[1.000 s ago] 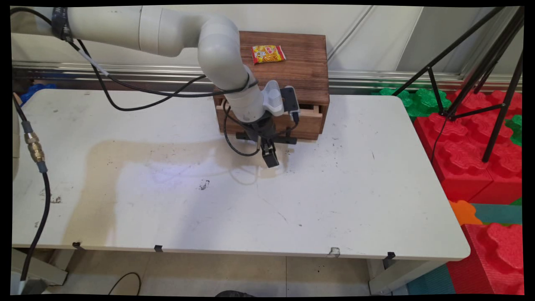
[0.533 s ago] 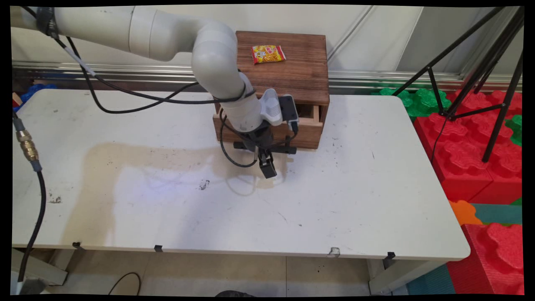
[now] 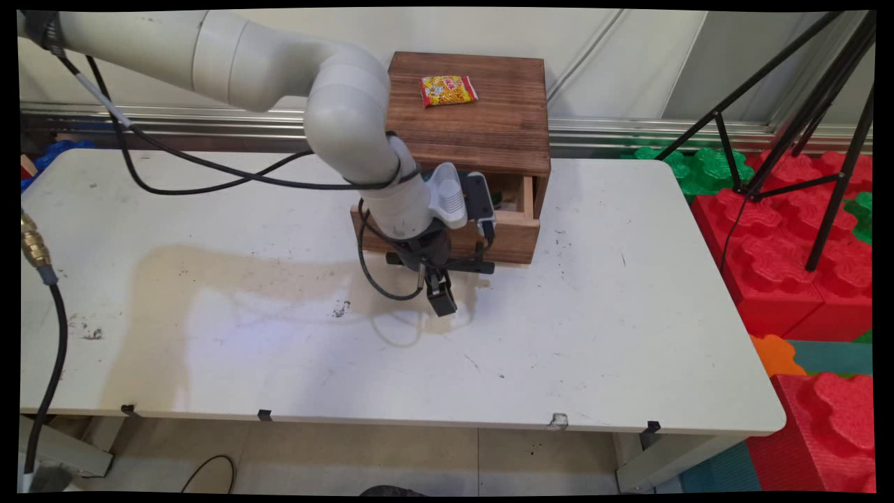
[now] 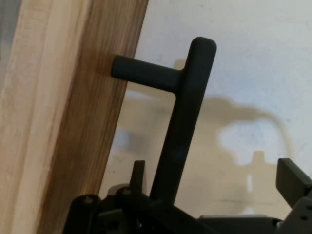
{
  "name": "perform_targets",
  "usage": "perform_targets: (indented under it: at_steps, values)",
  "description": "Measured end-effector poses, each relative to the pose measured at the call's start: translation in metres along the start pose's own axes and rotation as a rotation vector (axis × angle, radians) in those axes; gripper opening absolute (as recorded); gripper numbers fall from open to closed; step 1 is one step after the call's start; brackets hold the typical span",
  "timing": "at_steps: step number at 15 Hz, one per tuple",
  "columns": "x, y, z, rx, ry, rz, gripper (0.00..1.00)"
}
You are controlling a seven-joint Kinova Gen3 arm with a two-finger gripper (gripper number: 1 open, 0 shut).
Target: Open the drawer
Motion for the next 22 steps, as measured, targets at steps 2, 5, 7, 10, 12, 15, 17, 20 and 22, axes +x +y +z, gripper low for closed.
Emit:
perform_targets:
  at_steps: [2, 5, 7, 10, 12, 15, 17, 20, 22]
  values:
    - [-0.003, 0.009, -0.002, 0.002, -0.002, 0.001, 1.0]
    - [-0.006, 0.021, -0.006, 0.004, -0.004, 0.004, 1.0]
    - [-0.009, 0.029, -0.008, 0.006, -0.004, 0.004, 1.0]
    - [-0.013, 0.04, -0.012, 0.005, -0.005, 0.0, 1.0]
    - [-0.017, 0.05, -0.015, 0.0, -0.005, 0.0, 1.0]
    - [-0.022, 0.063, -0.019, -0.011, -0.007, 0.003, 1.0]
    - [-0.026, 0.07, -0.022, -0.019, -0.009, 0.006, 1.0]
    - [-0.031, 0.082, -0.026, -0.03, -0.011, 0.012, 1.0]
    - [-0.034, 0.089, -0.029, -0.038, -0.012, 0.016, 1.0]
